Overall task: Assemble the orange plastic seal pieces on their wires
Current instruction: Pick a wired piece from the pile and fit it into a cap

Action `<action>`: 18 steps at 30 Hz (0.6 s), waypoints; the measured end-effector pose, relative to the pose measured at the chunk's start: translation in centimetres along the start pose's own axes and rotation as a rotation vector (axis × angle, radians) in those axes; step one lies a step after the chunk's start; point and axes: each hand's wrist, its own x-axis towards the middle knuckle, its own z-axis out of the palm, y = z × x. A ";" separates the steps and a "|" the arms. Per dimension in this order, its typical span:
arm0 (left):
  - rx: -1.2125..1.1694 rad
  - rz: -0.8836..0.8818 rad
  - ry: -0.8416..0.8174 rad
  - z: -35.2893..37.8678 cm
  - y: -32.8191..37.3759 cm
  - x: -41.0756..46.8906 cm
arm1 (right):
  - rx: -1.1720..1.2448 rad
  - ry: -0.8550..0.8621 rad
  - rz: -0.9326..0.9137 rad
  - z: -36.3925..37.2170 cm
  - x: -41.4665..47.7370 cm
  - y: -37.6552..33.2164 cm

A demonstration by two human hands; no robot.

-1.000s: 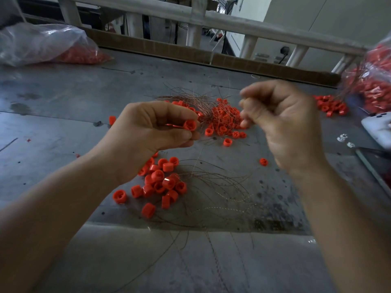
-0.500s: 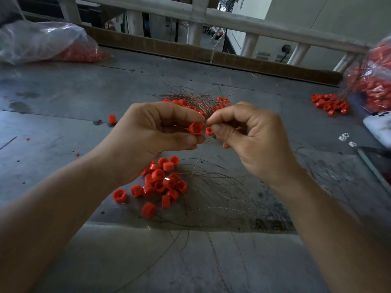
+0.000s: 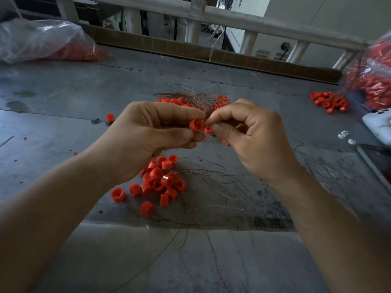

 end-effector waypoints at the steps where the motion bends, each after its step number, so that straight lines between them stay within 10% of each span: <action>1: 0.000 0.002 -0.001 0.0 0.0 0.0 | -0.003 -0.001 0.002 0.0 0.0 0.0; 18: 0.008 0.109 -0.119 -0.8 -0.6 0.0 | 0.447 -0.098 0.259 -0.1 0.0 -0.6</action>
